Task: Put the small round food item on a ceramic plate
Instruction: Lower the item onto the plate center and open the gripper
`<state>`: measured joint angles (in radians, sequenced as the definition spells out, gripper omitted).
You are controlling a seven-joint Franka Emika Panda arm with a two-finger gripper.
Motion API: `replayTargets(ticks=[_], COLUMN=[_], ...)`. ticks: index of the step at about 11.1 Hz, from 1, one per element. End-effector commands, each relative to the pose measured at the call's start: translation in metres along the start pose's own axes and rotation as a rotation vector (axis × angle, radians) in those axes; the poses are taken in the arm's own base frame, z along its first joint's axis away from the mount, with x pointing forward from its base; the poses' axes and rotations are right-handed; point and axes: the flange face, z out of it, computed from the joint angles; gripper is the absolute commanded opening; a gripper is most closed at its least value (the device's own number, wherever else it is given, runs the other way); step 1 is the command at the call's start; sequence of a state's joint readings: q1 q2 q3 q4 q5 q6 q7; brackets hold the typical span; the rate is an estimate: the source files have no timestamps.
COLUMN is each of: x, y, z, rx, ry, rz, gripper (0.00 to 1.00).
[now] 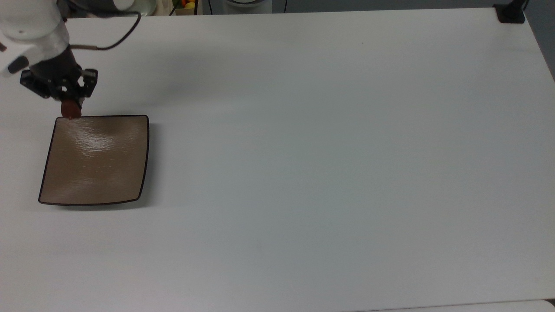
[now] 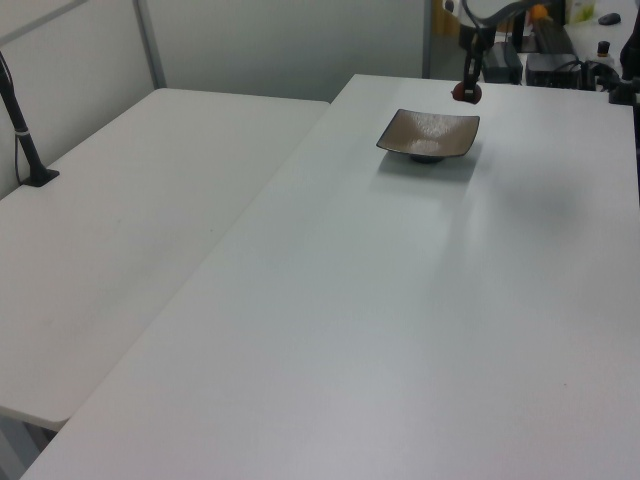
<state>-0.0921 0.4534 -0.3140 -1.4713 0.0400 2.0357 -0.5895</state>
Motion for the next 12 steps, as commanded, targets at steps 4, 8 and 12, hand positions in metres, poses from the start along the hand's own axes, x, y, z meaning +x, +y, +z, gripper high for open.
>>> replayTargets(ticks=[4,8,12], x=[0.039,0.047,0.049], y=[-0.009,-0.021,-0.025], z=[0.060,0.081,0.092], rx=[0.019,0.023,0.023], ry=[0.171,0.183,0.179], rz=[0.048,0.037,0.033], gripper=[0.24,0.27,0.48])
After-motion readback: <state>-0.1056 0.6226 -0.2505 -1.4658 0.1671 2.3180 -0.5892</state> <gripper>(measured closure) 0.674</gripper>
